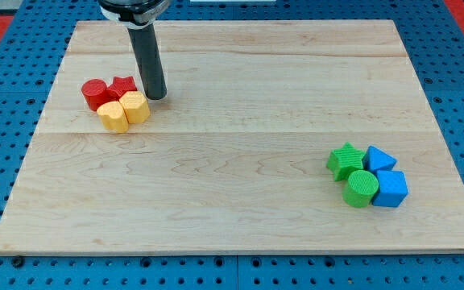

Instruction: Nudge the group of blocks towards up

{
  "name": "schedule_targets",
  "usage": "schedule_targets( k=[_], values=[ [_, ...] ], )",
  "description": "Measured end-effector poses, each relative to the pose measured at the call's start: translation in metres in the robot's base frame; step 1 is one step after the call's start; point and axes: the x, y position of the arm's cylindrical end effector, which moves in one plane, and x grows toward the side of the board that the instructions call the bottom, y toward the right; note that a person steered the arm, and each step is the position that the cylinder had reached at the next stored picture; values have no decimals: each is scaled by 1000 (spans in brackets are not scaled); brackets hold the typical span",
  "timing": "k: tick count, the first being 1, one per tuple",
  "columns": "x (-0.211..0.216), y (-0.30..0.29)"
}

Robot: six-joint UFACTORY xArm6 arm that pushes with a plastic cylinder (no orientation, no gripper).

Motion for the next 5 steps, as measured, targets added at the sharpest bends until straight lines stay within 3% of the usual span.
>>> schedule_targets(
  k=[2,3,4,5],
  values=[
    [0,14],
    [-3,50],
    [21,64],
    [89,67]
  ],
)
